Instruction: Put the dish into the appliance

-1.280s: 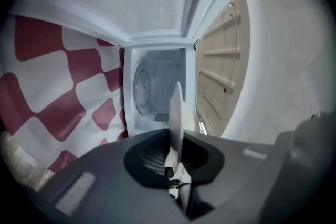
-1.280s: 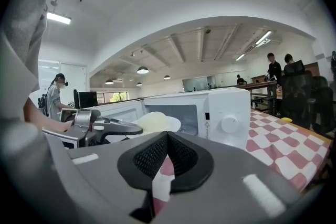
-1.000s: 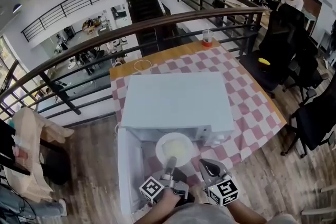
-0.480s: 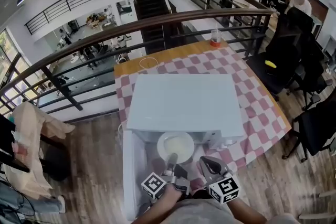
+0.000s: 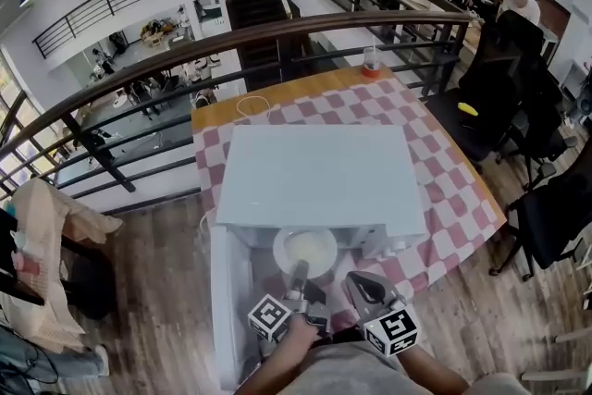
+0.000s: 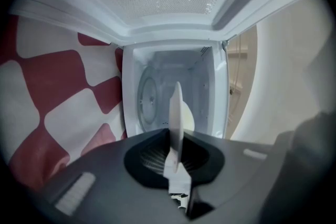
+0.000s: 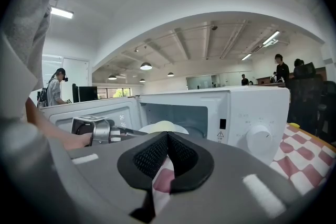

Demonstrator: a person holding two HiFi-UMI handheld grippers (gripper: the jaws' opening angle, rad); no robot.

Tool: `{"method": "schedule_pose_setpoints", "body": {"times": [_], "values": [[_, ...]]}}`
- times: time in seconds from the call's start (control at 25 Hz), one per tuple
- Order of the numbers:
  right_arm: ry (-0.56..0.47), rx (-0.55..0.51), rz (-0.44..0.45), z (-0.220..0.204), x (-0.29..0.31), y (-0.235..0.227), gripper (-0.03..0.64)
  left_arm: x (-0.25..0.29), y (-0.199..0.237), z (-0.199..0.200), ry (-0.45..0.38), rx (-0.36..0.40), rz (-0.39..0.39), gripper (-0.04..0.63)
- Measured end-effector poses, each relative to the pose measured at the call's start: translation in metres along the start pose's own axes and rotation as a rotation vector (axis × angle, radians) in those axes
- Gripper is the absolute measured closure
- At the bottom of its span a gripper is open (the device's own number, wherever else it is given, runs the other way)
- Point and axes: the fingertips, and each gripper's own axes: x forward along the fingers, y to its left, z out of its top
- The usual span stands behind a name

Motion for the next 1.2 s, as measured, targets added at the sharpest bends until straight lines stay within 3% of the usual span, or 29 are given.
{"method": "schedule_pose_setpoints", "body": {"times": [0.4,0.6,0.88,1.12,1.2], "values": [[0.009,-0.008,0.034,-0.001,0.016,0.001,0.618,0.034,0.033,0.021,-0.042,0.007,0.061,0.568],[0.010,-0.011,0.030,0.001,0.019,-0.005,0.618,0.046,0.055,0.028,-0.051,-0.021,0.110,0.568],[0.013,-0.019,0.034,0.002,0.026,-0.010,0.618,0.059,0.061,0.036,-0.065,-0.048,0.121,0.572],[0.025,-0.022,0.048,0.001,0.034,-0.007,0.618,0.062,0.057,0.036,-0.049,0.019,0.137,0.568],[0.026,-0.017,0.049,0.000,0.036,-0.008,0.618,0.060,0.055,0.037,-0.060,0.055,0.138,0.533]]}}
